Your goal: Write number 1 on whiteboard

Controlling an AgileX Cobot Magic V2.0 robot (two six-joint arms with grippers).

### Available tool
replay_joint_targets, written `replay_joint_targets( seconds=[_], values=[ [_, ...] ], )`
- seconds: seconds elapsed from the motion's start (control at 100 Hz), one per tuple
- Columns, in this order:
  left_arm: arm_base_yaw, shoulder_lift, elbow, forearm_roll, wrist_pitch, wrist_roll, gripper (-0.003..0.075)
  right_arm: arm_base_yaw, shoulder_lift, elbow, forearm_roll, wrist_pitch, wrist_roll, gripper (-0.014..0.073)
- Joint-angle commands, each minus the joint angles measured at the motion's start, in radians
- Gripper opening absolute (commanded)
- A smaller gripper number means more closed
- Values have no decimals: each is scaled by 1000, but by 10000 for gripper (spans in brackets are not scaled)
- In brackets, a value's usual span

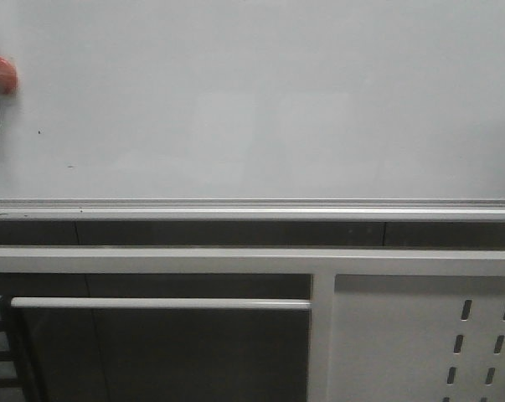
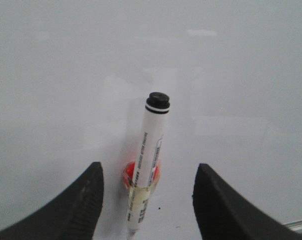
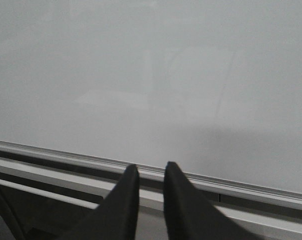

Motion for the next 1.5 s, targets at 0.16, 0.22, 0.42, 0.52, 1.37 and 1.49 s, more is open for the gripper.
replay_joint_targets(
  seconds=[0.16, 0.22, 0.42, 0.52, 1.37, 1.49],
  values=[
    [-8, 147, -28, 41, -266, -6, 365, 2, 20, -36, -12, -66, -1, 158],
    [-8, 171, -28, 33, -267, -6, 365, 2, 20, -36, -12, -66, -1, 158],
    [-8, 247, -28, 33, -273, -6, 365, 2, 20, -36, -12, -66, -1, 158],
    [-8, 277, -28, 33, -274, -6, 365, 2, 20, -36, -12, -66, -1, 158],
    [-8, 459, -34, 21, -446, -6, 261, 2, 20, -36, -12, -66, -1, 158],
    [-8, 459, -34, 21, -446, -6, 256, 2, 20, -36, -12, -66, -1, 158]
  ],
)
